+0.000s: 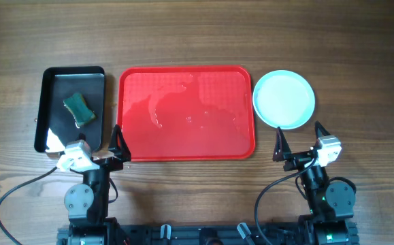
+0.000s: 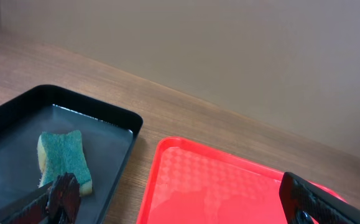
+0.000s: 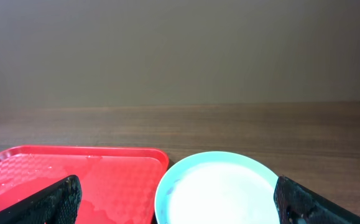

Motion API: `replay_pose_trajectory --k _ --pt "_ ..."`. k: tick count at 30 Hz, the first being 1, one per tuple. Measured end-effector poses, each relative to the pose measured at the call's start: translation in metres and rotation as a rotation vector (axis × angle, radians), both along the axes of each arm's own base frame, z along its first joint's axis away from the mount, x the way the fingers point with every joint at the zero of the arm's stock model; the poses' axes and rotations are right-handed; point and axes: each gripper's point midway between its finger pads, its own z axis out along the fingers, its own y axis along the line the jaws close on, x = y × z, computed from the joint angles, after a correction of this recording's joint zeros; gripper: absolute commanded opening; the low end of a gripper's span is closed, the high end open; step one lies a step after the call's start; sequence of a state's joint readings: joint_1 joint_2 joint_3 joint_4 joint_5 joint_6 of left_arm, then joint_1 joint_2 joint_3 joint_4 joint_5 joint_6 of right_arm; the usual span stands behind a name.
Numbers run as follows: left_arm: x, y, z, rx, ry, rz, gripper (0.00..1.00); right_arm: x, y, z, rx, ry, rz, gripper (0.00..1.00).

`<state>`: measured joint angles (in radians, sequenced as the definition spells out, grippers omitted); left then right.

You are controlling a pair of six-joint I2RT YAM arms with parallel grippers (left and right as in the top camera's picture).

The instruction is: Clean dirty plates on tray and stack at the side

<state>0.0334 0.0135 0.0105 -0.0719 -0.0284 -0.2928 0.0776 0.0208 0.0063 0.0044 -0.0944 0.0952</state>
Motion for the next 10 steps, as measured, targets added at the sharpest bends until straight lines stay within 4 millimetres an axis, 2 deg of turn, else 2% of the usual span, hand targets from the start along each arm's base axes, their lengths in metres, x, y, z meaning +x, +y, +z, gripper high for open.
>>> replay_pose_trajectory --k 10 --pt "0.0 0.0 0.0 0.0 0.0 0.0 1.0 0.0 0.0 0.0 0.0 0.0 0.0 1.0"
